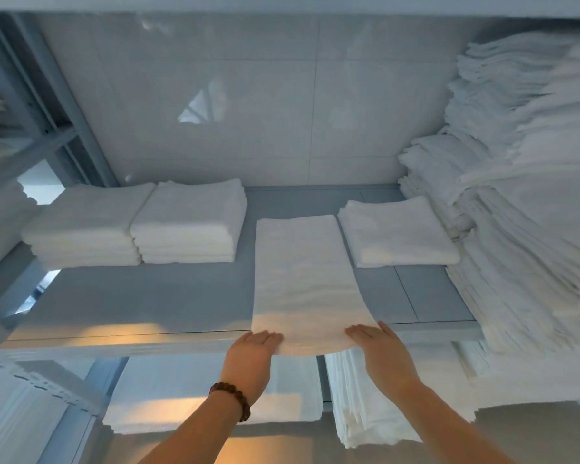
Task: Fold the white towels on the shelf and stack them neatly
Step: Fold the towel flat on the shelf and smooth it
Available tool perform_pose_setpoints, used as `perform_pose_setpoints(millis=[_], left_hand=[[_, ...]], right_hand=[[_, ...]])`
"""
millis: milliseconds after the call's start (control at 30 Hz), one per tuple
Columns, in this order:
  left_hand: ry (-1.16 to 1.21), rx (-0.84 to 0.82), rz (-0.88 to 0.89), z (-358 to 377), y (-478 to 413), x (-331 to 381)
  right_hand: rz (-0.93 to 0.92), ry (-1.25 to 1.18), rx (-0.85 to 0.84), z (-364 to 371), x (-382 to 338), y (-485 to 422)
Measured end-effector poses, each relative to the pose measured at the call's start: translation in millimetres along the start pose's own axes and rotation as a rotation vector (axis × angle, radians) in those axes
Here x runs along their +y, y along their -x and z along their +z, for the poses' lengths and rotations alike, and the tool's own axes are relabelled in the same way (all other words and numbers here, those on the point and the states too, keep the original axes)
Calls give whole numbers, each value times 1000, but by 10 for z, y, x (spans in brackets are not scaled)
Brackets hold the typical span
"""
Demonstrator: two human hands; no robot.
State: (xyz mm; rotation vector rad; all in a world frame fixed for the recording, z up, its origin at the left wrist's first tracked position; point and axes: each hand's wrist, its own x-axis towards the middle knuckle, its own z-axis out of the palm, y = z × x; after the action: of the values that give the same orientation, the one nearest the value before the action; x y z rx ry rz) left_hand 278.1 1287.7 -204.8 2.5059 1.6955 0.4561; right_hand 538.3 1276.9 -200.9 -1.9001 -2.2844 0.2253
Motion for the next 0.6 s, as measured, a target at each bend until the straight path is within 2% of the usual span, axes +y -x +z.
perform_pose_setpoints(millis=[167, 267, 467, 600], left_hand=[[18, 108, 29, -417, 266, -44], [41, 175, 69, -636, 503, -44], [121, 279, 98, -912, 892, 5], [178, 368, 116, -1068, 945, 47]], right_hand=[[82, -46, 218, -184, -318, 325], [-7, 6, 376, -303, -516, 590], [-47, 52, 655, -407, -807, 1024], [-89, 82, 766, -506, -894, 1116]])
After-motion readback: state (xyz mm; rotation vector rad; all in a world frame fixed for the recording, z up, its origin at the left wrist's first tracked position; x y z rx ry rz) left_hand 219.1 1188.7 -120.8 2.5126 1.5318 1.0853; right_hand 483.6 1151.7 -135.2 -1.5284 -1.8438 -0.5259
